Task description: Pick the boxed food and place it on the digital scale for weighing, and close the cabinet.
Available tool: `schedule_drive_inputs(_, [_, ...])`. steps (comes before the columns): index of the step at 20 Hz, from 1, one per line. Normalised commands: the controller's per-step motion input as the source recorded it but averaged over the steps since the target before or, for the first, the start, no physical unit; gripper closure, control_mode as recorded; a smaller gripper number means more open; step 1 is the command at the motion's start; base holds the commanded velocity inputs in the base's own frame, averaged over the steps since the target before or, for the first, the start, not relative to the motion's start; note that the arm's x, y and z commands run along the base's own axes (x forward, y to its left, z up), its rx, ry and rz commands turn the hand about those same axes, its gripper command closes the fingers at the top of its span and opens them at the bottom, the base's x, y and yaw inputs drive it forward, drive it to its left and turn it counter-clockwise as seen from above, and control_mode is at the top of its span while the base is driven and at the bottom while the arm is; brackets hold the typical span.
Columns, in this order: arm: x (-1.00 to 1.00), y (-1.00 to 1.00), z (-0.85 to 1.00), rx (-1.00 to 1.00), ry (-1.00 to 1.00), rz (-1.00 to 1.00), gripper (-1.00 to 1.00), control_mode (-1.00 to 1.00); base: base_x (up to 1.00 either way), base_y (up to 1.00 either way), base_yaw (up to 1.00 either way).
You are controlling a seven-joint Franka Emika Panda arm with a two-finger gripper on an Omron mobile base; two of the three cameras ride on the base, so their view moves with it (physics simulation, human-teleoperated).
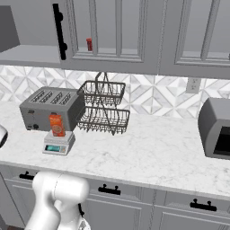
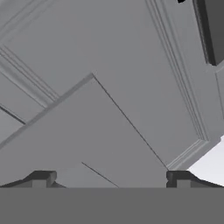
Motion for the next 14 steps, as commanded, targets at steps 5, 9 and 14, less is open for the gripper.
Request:
schedule_drive_inputs(5, [-0.72, 0.0, 0.64, 0.0, 0.42, -0.08, -1.0, -1.0, 0.0, 0.0, 0.0])
schedule_drive_inputs(9, [-0.73, 0.02, 0.17, -0.01, 0.56, -0.06, -1.0, -1.0, 0.0, 0.0, 0.0])
schedule_drive_inputs(14, [-0.98, 0.0, 0.0, 0.0, 0.48, -0.03, -1.0, -1.0, 0.0, 0.0, 0.0])
